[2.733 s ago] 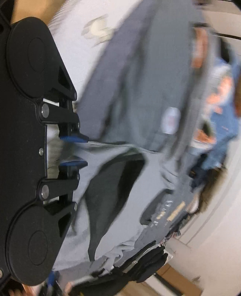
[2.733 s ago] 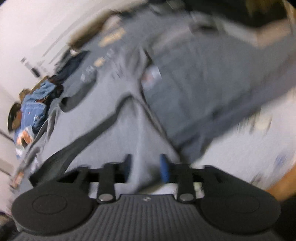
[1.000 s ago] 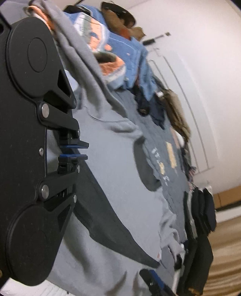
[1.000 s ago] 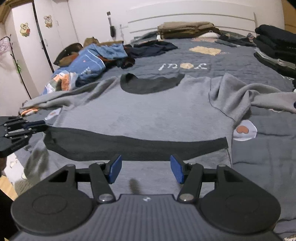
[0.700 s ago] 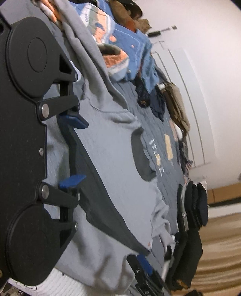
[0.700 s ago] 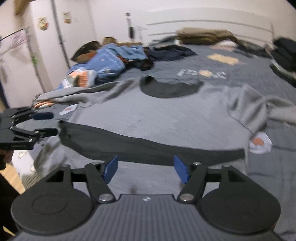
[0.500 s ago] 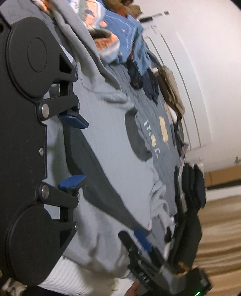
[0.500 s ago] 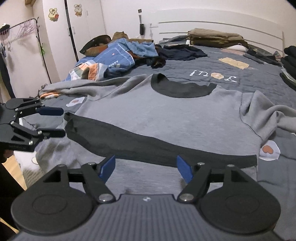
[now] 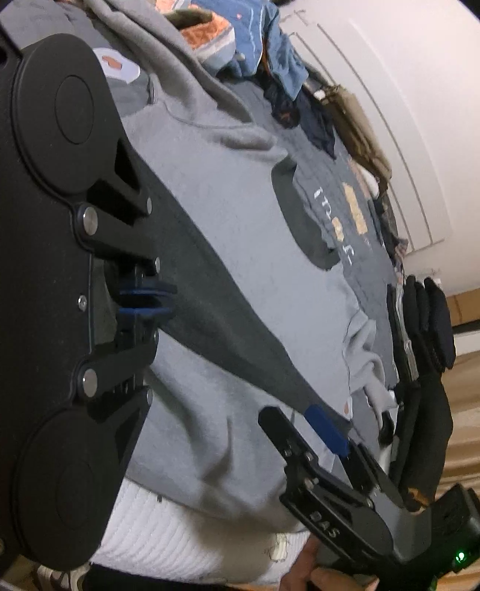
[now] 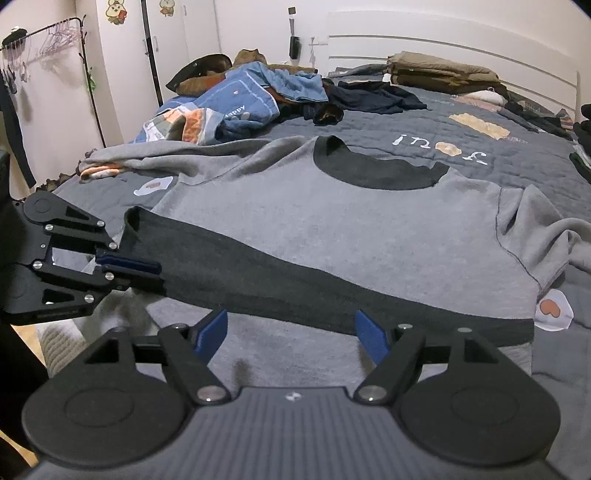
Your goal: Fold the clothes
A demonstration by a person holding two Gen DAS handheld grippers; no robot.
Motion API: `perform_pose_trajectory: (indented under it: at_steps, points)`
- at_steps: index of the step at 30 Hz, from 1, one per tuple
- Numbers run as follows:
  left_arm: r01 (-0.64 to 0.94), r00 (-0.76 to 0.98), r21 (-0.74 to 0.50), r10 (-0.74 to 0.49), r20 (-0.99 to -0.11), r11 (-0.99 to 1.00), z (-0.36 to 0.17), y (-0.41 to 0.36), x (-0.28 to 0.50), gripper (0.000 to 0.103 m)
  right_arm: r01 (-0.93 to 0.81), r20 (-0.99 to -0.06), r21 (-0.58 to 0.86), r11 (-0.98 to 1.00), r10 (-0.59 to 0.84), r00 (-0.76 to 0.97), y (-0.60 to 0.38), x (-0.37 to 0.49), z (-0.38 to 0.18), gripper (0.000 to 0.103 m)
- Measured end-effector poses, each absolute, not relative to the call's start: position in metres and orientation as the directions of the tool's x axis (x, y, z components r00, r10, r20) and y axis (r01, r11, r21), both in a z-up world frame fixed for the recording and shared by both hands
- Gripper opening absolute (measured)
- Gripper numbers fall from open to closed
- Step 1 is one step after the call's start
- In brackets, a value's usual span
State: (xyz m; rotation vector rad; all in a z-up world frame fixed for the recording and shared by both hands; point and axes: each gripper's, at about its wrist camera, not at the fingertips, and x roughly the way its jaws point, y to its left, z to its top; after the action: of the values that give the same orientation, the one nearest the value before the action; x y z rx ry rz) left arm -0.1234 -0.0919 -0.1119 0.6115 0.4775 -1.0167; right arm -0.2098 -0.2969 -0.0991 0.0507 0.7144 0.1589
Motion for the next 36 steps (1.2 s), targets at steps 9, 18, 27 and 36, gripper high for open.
perform_pose_trajectory:
  at_steps: [9,18,27,36]
  points:
    - [0.882,0.455,0.207,-0.652,-0.607,0.423,-0.099,-0.084,-0.116,0.003,-0.134,-0.649,0.111,0.985,0.174,0.741,-0.297,-0.210,-0.098,0.076]
    - [0.889,0.451,0.253,-0.629,-0.634,0.382,-0.109,-0.090,-0.122,0.047,-0.140,-0.644,0.128,0.982,0.189,0.741,-0.296,-0.211,-0.095,0.077]
    - [0.901,0.425,0.266,-0.571,-0.703,0.342,-0.125,-0.096,-0.121,0.021,-0.146,-0.641,0.147,0.978,0.207,0.739,-0.296,-0.212,-0.093,0.077]
    - [0.875,0.478,0.270,-0.632,-0.610,0.402,-0.110,-0.092,-0.118,0.002,-0.133,-0.631,0.143,0.981,0.194,0.751,-0.297,-0.212,-0.091,0.077]
